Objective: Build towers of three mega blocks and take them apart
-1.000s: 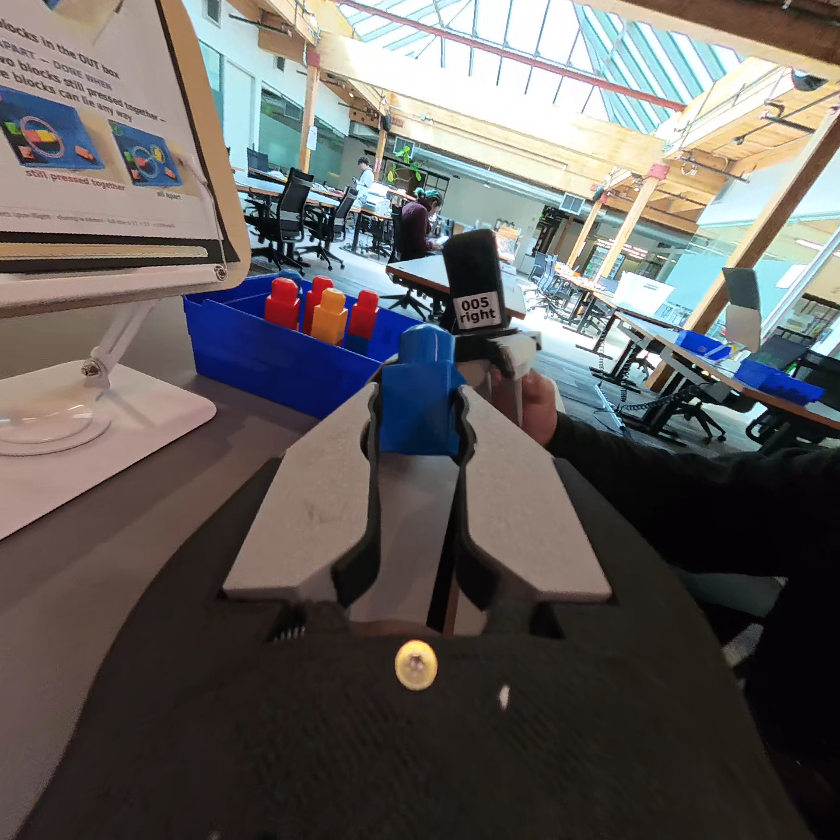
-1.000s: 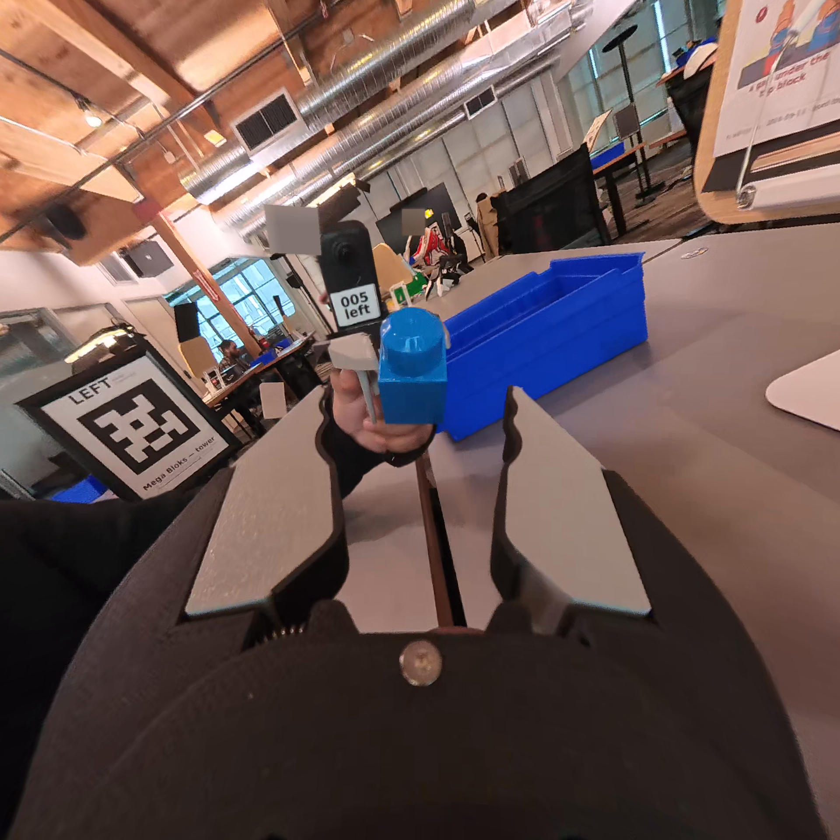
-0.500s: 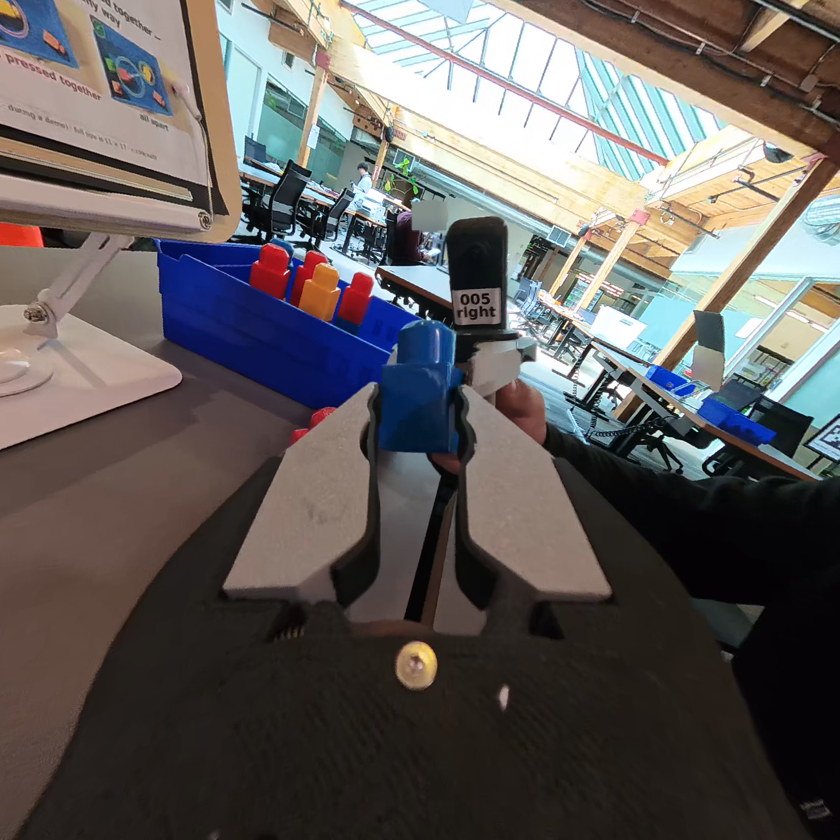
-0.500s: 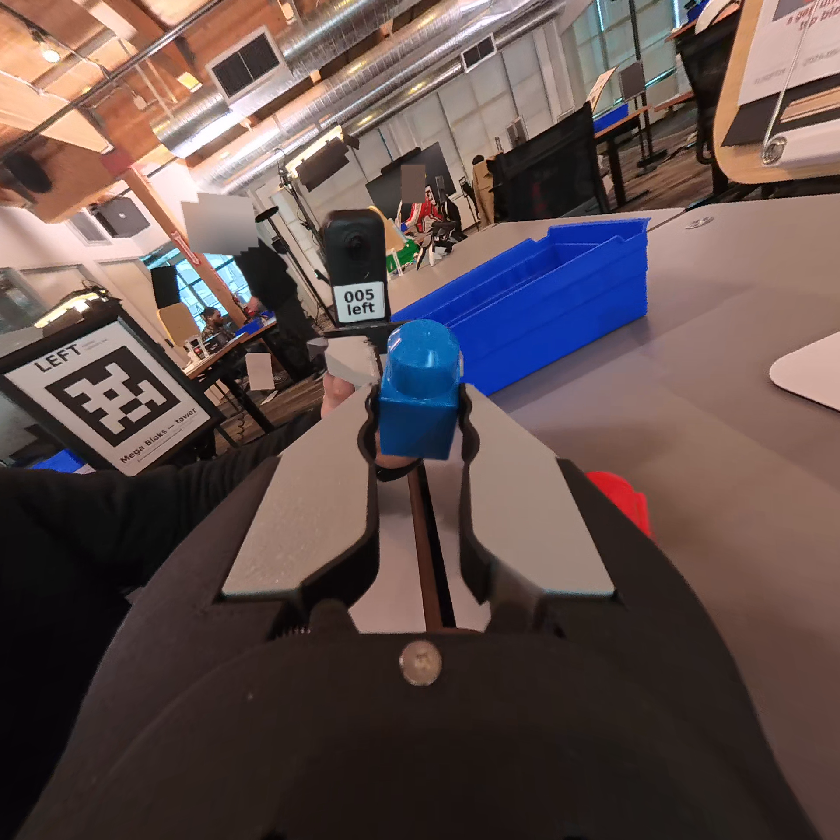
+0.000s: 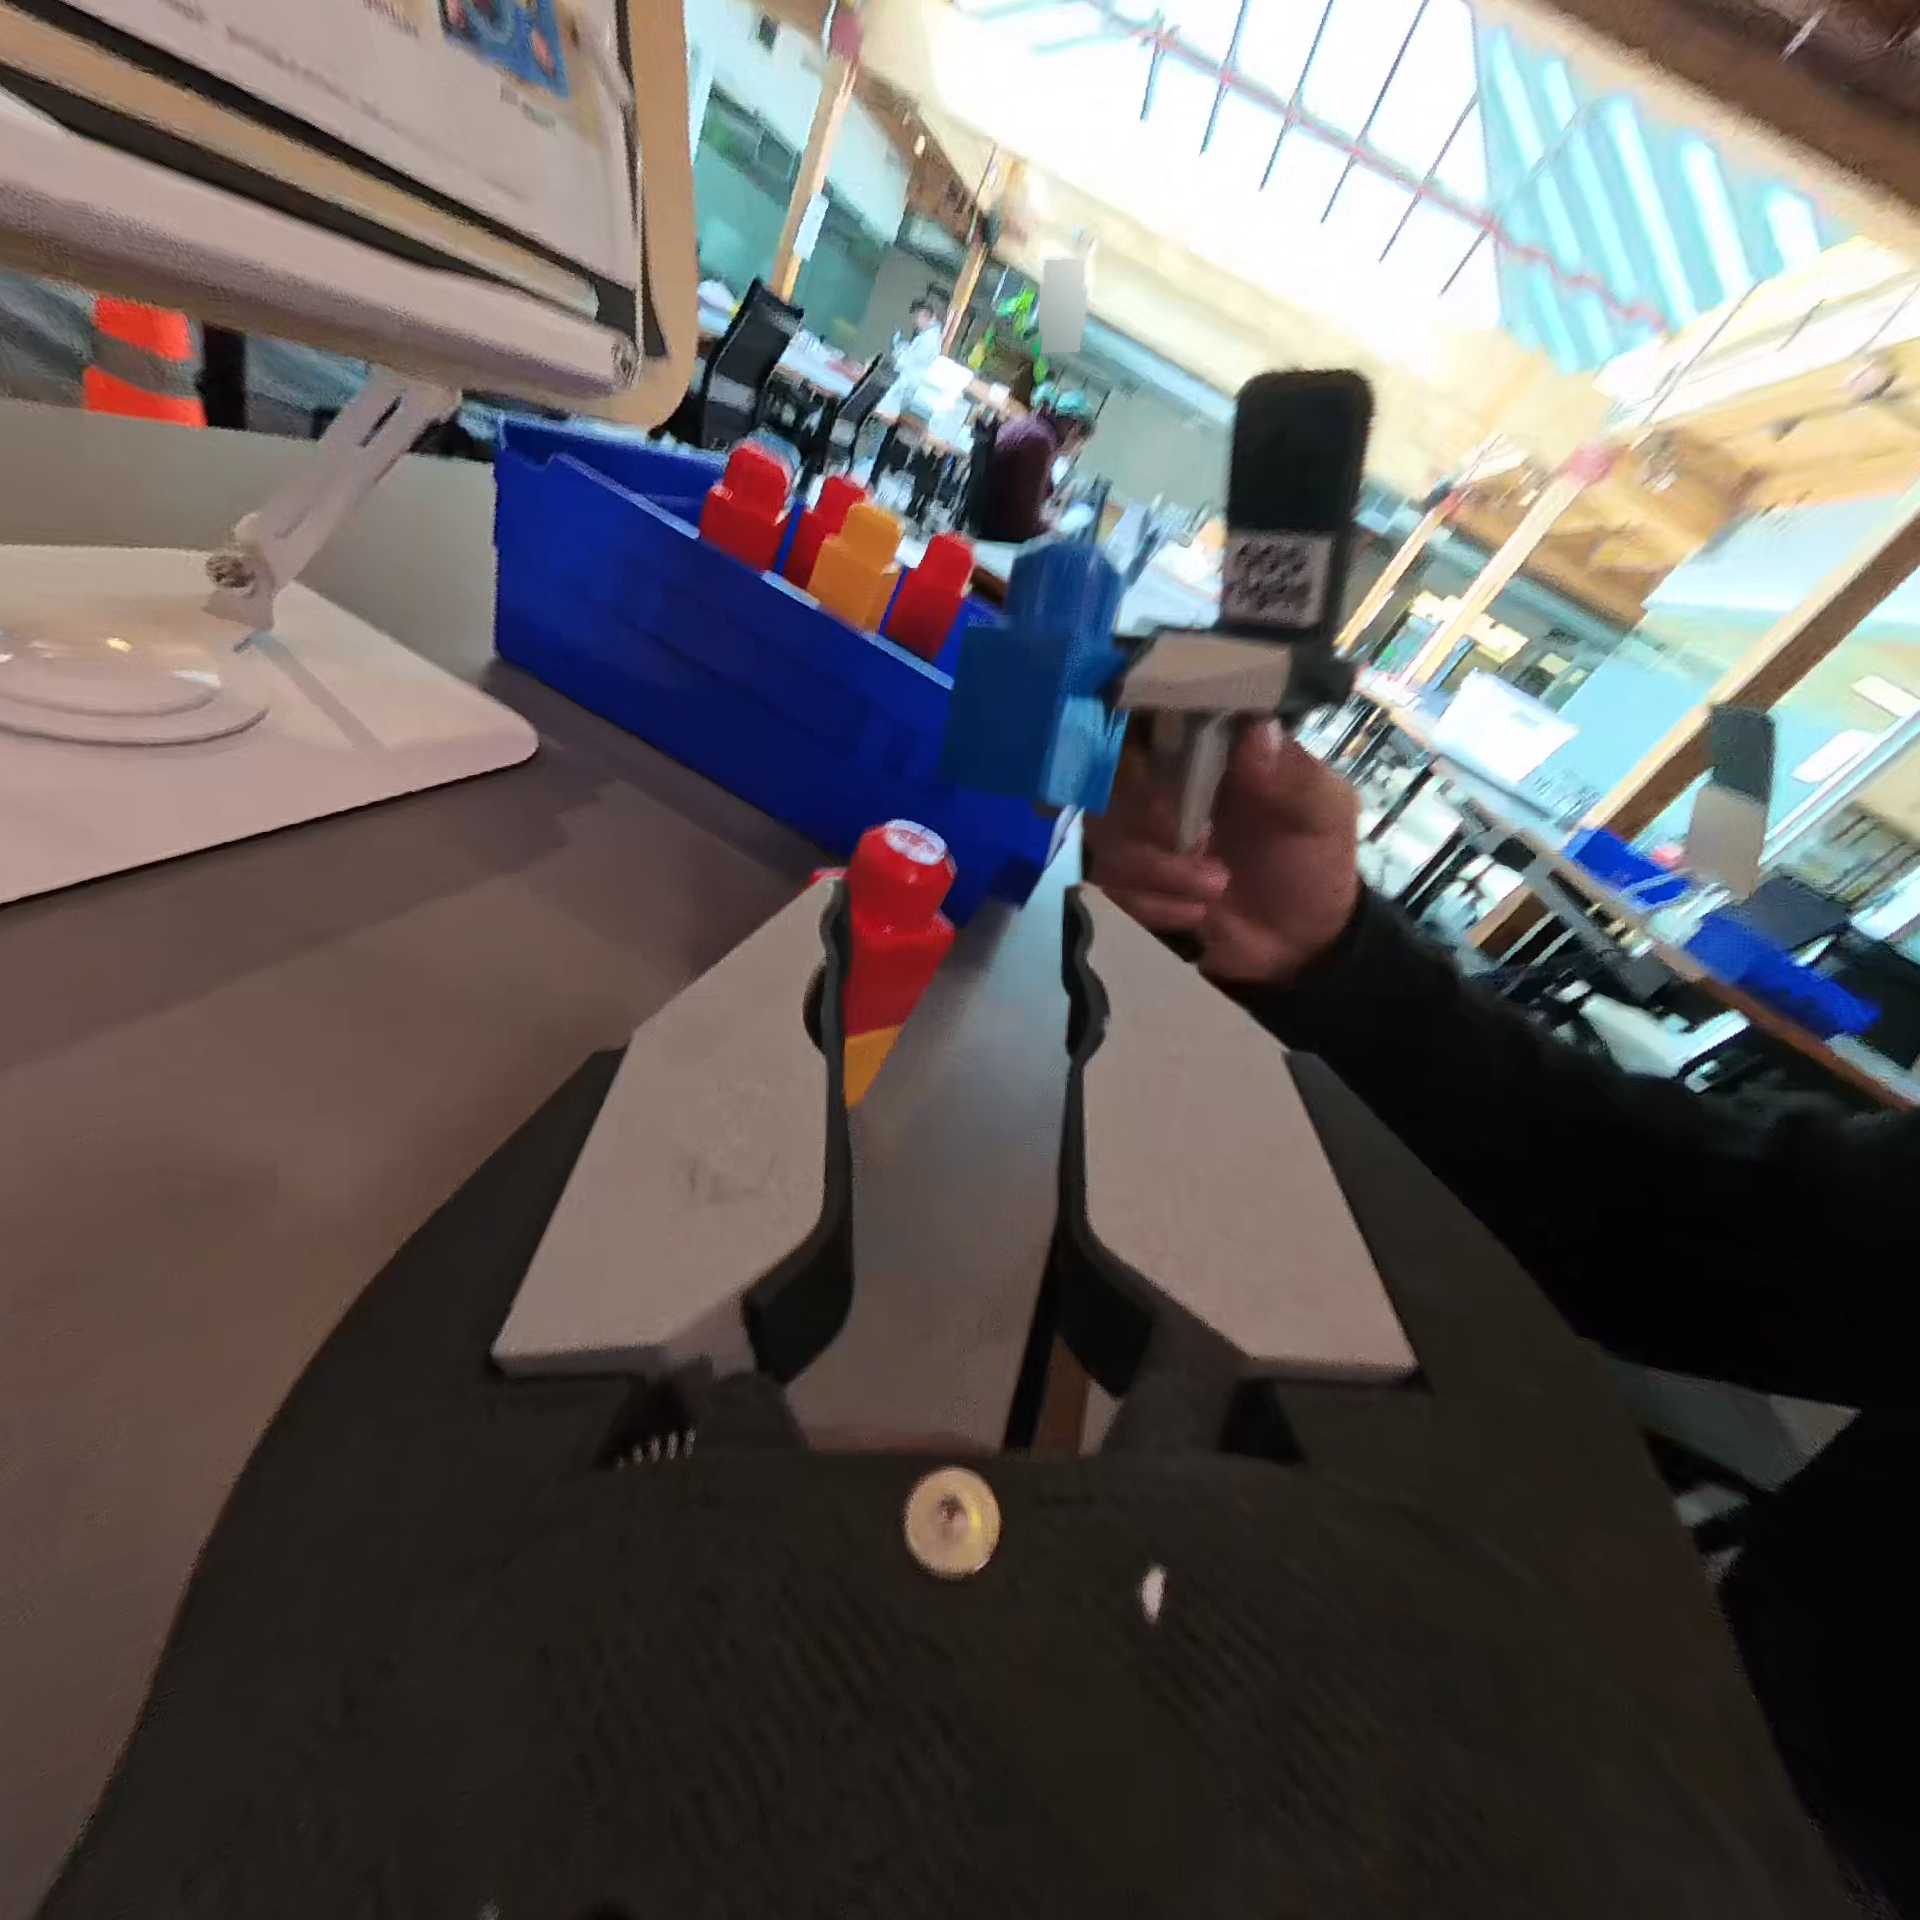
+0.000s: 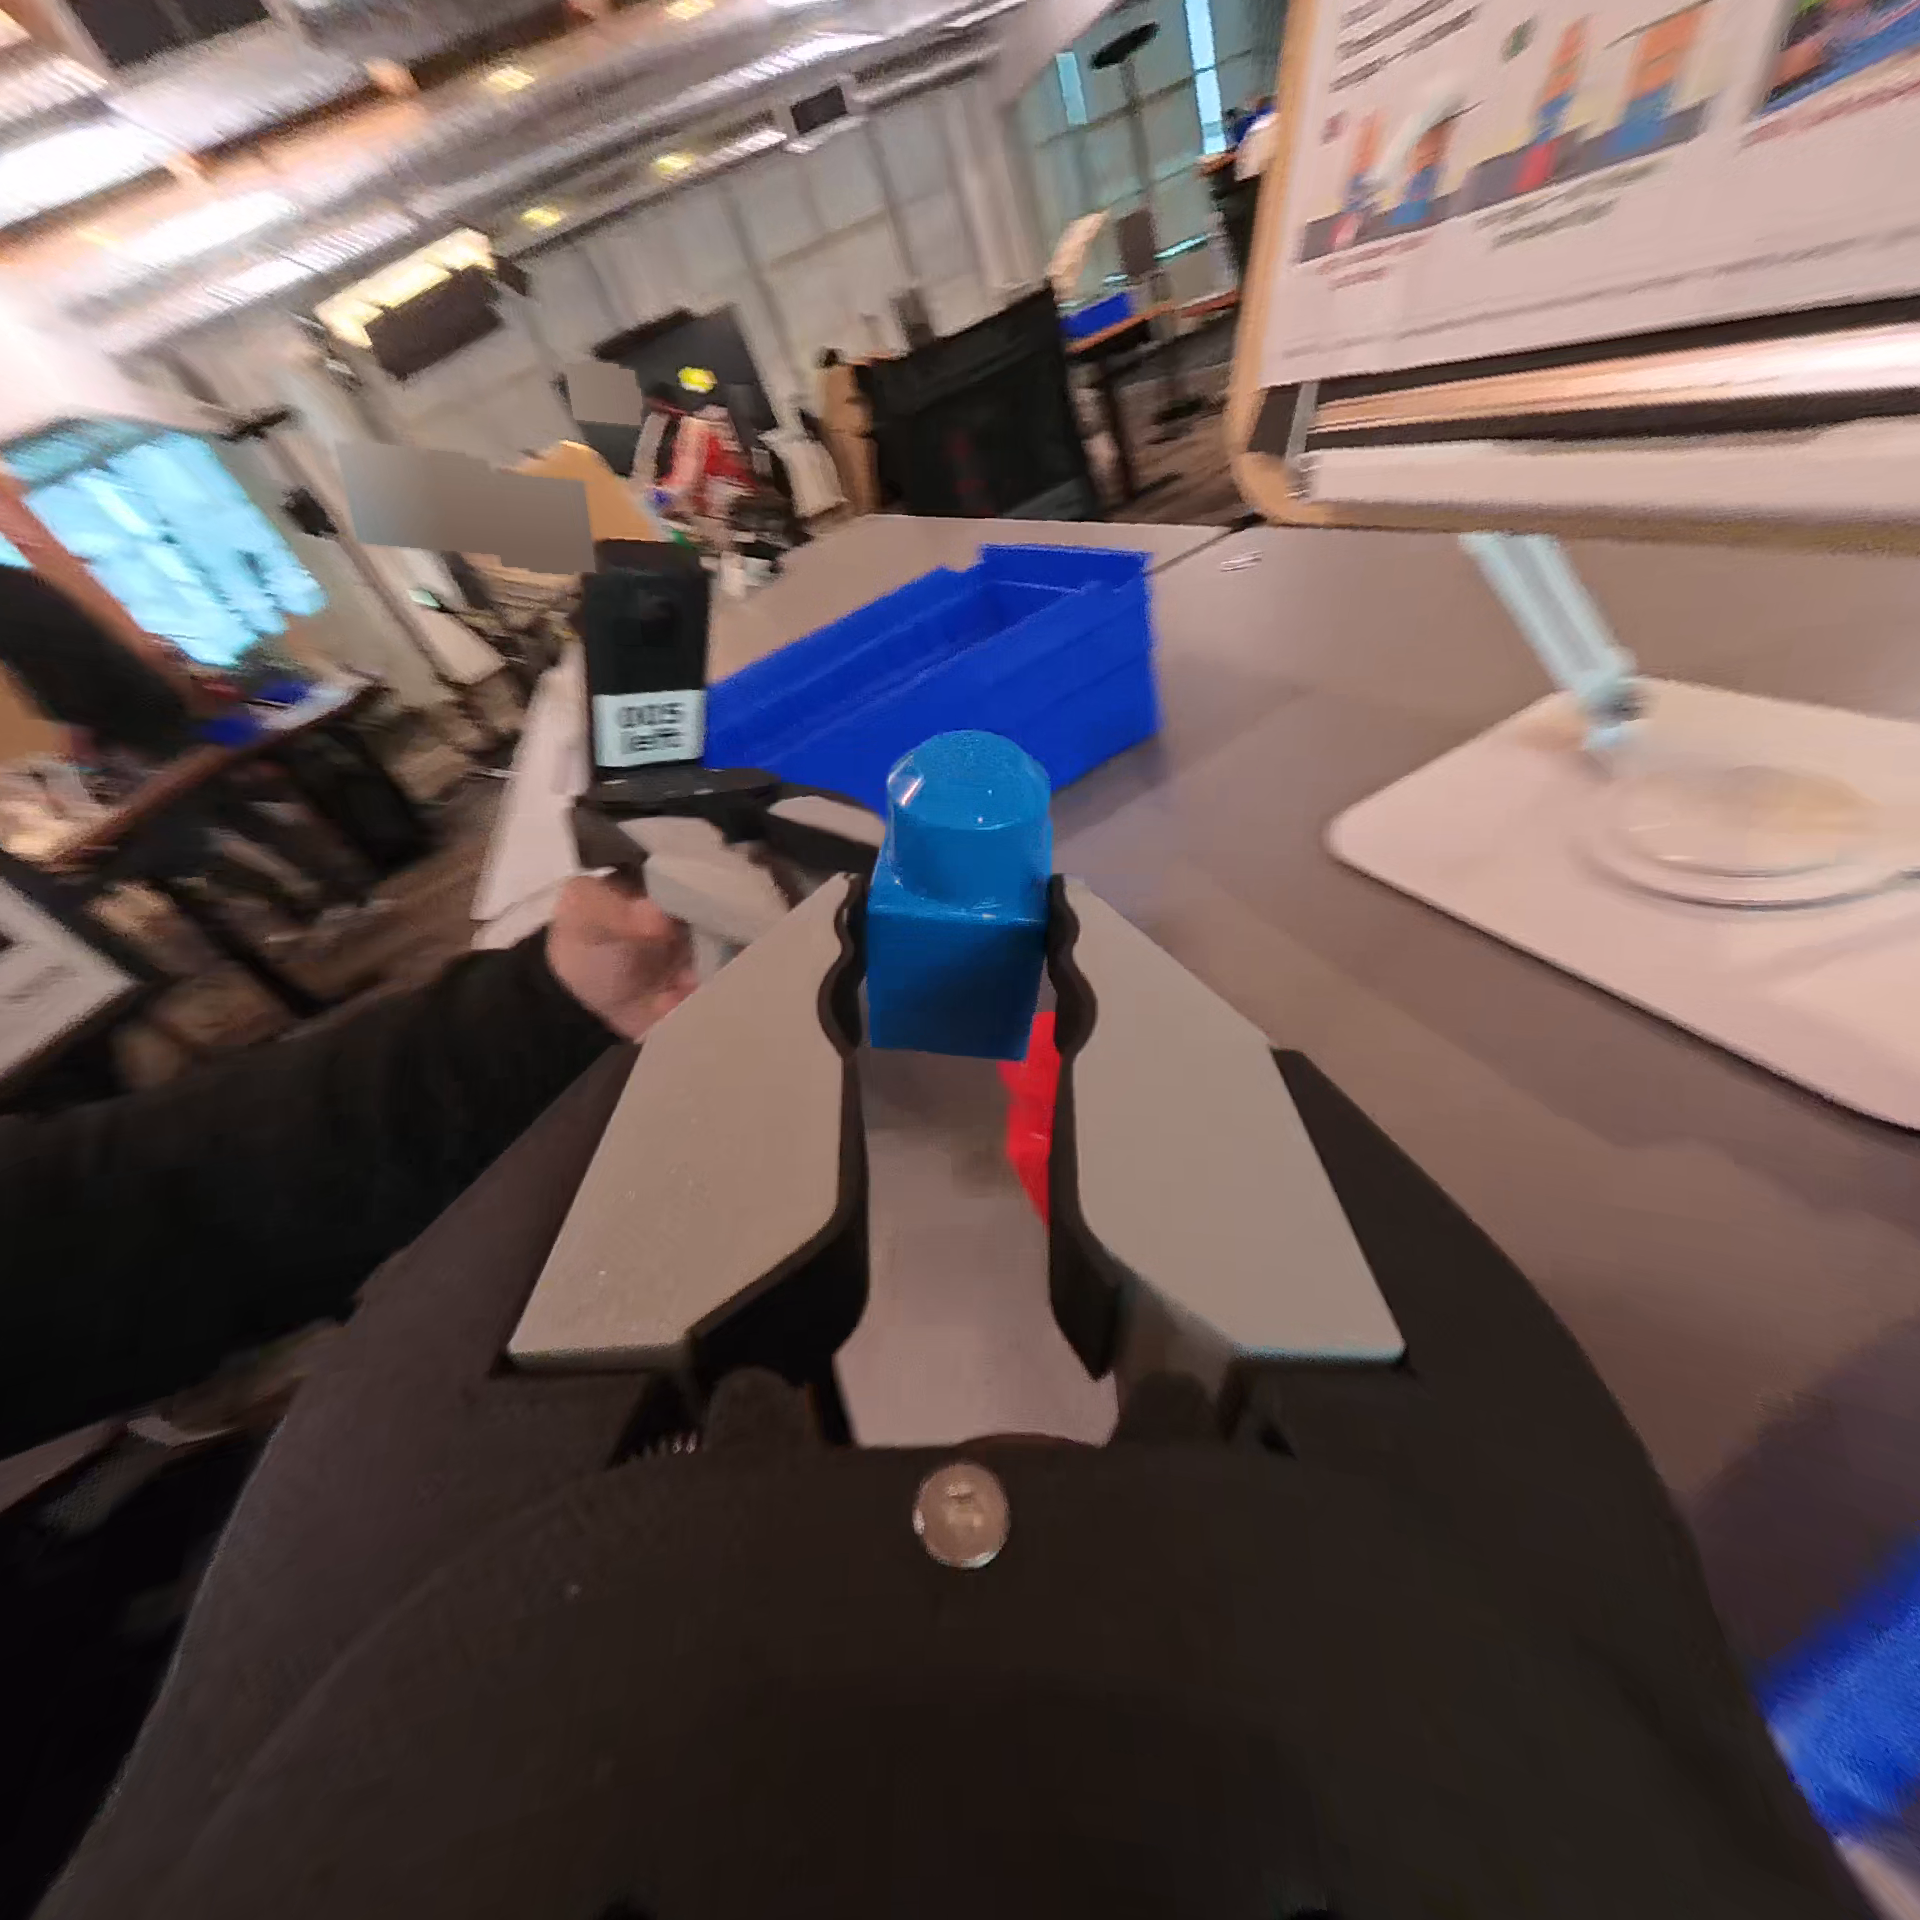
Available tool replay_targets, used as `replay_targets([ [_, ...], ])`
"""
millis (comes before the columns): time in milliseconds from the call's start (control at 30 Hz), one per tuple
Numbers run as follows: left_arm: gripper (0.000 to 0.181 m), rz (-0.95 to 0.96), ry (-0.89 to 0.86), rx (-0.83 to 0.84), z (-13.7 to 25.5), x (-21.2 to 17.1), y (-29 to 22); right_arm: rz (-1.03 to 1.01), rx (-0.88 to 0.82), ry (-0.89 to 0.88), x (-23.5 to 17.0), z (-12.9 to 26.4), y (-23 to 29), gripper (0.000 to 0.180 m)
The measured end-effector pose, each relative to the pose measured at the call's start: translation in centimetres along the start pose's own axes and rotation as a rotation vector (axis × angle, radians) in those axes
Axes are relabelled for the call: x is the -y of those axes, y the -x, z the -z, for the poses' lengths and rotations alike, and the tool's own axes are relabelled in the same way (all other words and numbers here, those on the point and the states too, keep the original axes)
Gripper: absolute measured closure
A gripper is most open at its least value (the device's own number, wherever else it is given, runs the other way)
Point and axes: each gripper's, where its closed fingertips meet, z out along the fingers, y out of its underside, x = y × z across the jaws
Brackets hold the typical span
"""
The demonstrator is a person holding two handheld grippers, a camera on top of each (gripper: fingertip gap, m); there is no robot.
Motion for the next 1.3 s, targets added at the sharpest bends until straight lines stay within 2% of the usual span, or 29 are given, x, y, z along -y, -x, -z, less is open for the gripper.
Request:
replay_targets([
  [67,0.13,-0.066,0.129,0.075,-0.7,-2.3,1.3,0.046,-0.082,-0.014,0.5,0.6,-1.1,0.148],
  [200,0.101,-0.175,0.332,0.218,-2.4,-6.0,3.1,0.043,-0.092,-0.07,1.6,1.3,-1.1,0.148],
  [233,0.1,-0.208,0.359,0.24,-2.8,-6.4,3.3,0.041,-0.09,-0.075,1.7,1.4,-1.1,0.148],
  [367,0.1,-0.311,0.381,0.298,-4.4,-6.0,4.6,0.036,-0.084,-0.09,2.0,1.6,-1.1,0.148],
  [500,0.102,-0.271,0.504,0.261,-5.1,-7.9,4.9,0.024,-0.075,-0.104,2.3,1.9,-1.1,0.148],
  [600,0.131,-0.253,0.554,0.175,-5.2,-9.1,3.2,0.025,-0.073,-0.107,2.4,2.0,-1.0,0.148],
  [700,0.133,-0.227,0.568,0.085,-5.2,-9.9,1.1,0.028,-0.073,-0.107,2.5,2.0,-1.0,0.148],
  [800,0.134,-0.265,0.571,0.091,-4.8,-10.2,0.6,0.027,-0.074,-0.109,2.6,2.1,-1.0,0.148],
  [1100,0.12,-0.372,0.566,0.253,-5.6,-9.7,2.5,0.025,-0.054,-0.114,2.7,2.1,-0.6,0.148],
  [1300,0.121,-0.33,0.533,0.25,-7.6,-9.5,2.0,0.025,-0.048,-0.116,2.8,2.1,-0.4,0.148],
])
